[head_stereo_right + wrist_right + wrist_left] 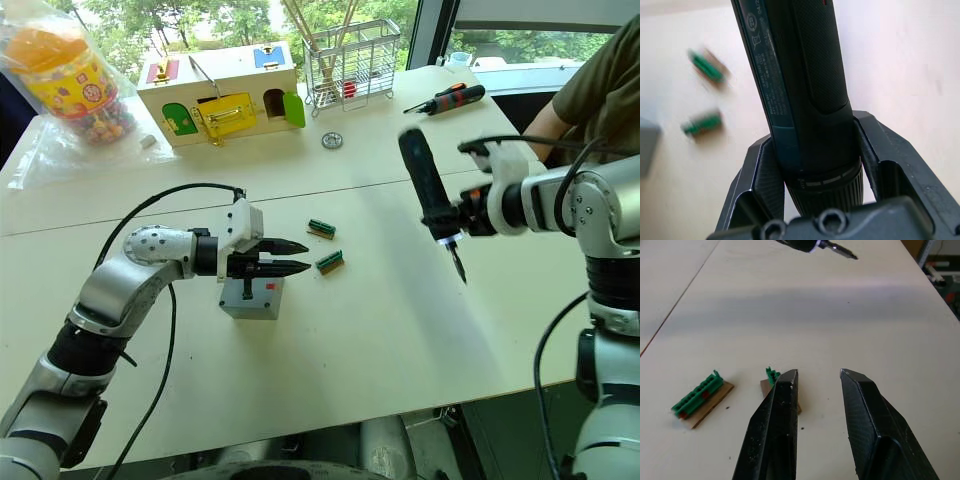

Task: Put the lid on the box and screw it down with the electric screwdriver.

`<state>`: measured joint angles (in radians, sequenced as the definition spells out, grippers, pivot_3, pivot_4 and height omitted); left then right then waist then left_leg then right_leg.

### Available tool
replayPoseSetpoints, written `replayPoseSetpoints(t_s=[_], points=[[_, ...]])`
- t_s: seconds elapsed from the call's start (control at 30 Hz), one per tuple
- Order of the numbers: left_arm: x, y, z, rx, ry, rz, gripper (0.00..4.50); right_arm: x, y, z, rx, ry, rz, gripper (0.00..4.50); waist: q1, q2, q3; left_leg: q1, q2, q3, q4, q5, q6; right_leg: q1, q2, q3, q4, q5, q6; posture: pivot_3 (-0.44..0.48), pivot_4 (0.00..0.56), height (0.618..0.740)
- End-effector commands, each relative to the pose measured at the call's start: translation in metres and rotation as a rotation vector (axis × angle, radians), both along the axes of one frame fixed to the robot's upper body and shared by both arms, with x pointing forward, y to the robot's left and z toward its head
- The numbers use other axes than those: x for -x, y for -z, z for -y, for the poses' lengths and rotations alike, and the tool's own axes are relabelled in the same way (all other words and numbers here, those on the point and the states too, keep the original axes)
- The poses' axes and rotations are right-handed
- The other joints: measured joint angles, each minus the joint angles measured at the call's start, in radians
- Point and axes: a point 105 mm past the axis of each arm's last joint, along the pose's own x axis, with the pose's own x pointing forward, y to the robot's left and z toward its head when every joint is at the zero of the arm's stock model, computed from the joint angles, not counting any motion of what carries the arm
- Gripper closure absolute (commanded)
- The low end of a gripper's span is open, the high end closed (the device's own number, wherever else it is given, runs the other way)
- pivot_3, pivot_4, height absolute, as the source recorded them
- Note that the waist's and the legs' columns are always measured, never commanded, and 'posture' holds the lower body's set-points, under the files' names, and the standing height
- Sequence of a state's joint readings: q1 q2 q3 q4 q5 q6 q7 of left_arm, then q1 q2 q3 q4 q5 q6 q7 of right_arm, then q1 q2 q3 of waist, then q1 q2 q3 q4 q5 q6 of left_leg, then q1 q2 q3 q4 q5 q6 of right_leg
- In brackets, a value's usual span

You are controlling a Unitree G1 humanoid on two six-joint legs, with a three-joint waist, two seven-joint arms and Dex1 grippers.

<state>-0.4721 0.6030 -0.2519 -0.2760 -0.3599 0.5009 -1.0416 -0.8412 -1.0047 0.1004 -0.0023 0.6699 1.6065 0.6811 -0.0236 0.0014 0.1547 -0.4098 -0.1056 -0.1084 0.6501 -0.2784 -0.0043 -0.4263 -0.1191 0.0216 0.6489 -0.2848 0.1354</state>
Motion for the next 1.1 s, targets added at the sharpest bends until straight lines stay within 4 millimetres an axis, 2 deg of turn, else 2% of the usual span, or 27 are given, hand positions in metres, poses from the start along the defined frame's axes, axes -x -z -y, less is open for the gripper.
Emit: replayPoseSetpoints(t_s=[0.03,0.1,0.2,0.37,0.57,0.6,0.7,0.73,0.83,0.97,1.0,1.03,1.1], points=[[0.015,0.007,-0.001,-0.044,0.052,0.008,3.17,-0.001,0.004,0.004,-0.016,-0.002,-0.046,2.75,-0.003,0.001,0.001,0.0,0.0,0.0,0.001,0.0,0.0,0.0,0.0,0.001,0.001,0.0,0.0,0.0,0.15,0.74],[0.016,0.011,-0.002,-0.055,0.05,0.005,3.17,-0.006,0.015,0.013,0.024,0.029,-0.063,2.75,0.007,0.001,0.001,0.001,0.0,0.0,0.001,0.0,0.001,0.0,0.0,0.001,0.001,0.001,-0.001,0.0,0.15,0.74],[0.016,0.013,-0.002,-0.063,0.041,0.008,3.17,-0.008,0.022,0.009,-0.042,0.075,-0.141,2.75,0.016,0.0,0.002,0.0,-0.002,0.0,0.002,0.0,0.0,0.001,0.0,0.0,0.001,0.001,-0.001,0.0,0.15,0.74],[0.014,0.014,-0.004,-0.05,0.01,-0.001,3.17,-0.018,0.03,0.01,-0.062,0.138,-0.171,2.75,0.014,0.0,0.002,-0.001,-0.002,0.0,0.003,0.0,0.0,0.001,0.0,0.0,0.0,0.001,-0.001,0.0,0.15,0.74],[0.002,0.001,-0.008,0.021,-0.062,0.018,3.17,-0.024,0.032,0.011,-0.034,0.141,-0.14,2.75,0.014,0.0,0.002,-0.001,-0.002,-0.001,0.004,0.001,-0.001,0.001,0.0,0.0,0.001,0.001,-0.001,0.0,0.15,0.74],[0.0,-0.004,-0.01,0.043,-0.074,0.016,3.17,-0.025,0.032,0.01,-0.033,0.138,-0.137,1.73,0.013,0.0,0.002,-0.001,-0.002,-0.001,0.005,0.001,-0.001,0.001,0.0,0.0,0.001,0.001,-0.001,0.0,0.15,0.74],[-0.01,-0.019,-0.019,0.121,-0.141,0.016,3.17,-0.027,0.03,0.011,-0.016,0.13,-0.098,0.66,0.013,0.0,0.002,-0.001,-0.002,-0.001,0.006,0.001,-0.001,0.002,0.001,0.0,0.001,0.001,-0.001,0.0,0.15,0.74],[-0.013,-0.023,-0.024,0.128,-0.166,0.021,3.17,-0.028,0.027,0.01,-0.022,0.12,-0.08,0.35,0.013,0.0,0.002,-0.001,-0.002,-0.001,0.006,0.001,-0.001,0.002,0.001,-0.001,0.001,0.001,-0.001,0.0,0.15,0.74],[-0.021,-0.027,-0.045,0.121,-0.246,0.034,3.17,-0.035,0.01,0.008,-0.007,0.09,0.032,0.35,0.012,0.0,0.002,-0.001,-0.002,-0.001,0.007,0.0,-0.001,0.002,0.001,-0.001,0.002,0.001,-0.001,0.0,0.15,0.74],[-0.024,-0.031,-0.084,0.136,-0.374,-0.01,3.17,-0.049,-0.039,-0.014,-0.049,-0.006,0.379,0.35,0.006,0.0,0.002,-0.001,-0.002,-0.001,0.007,0.0,-0.001,0.0,0.001,0.0,0.003,0.001,-0.001,0.0,0.15,0.74],[-0.02,-0.027,-0.094,0.127,-0.395,-0.041,3.17,-0.044,-0.048,-0.026,-0.093,-0.049,0.452,0.35,0.007,0.0,0.002,-0.001,-0.002,-0.001,0.007,0.0,-0.001,0.0,0.001,0.0,0.003,0.001,-0.001,0.0,0.15,0.74],[-0.013,-0.022,-0.105,0.123,-0.413,-0.096,3.17,-0.031,-0.052,-0.038,-0.149,-0.125,0.499,0.35,0.007,0.0,0.002,-0.001,-0.001,-0.001,0.006,0.0,-0.001,0.0,0.001,0.0,0.003,0.001,-0.001,0.0,0.15,0.74],[0.003,-0.011,-0.126,0.087,-0.447,-0.186,3.17,0.01,-0.045,-0.061,-0.237,-0.324,0.501,0.35,0.009,-0.001,0.001,-0.001,0.0,-0.002,0.002,0.0,-0.001,0.0,0.001,-0.001,0.002,0.001,-0.001,0.0,0.15,0.74]])
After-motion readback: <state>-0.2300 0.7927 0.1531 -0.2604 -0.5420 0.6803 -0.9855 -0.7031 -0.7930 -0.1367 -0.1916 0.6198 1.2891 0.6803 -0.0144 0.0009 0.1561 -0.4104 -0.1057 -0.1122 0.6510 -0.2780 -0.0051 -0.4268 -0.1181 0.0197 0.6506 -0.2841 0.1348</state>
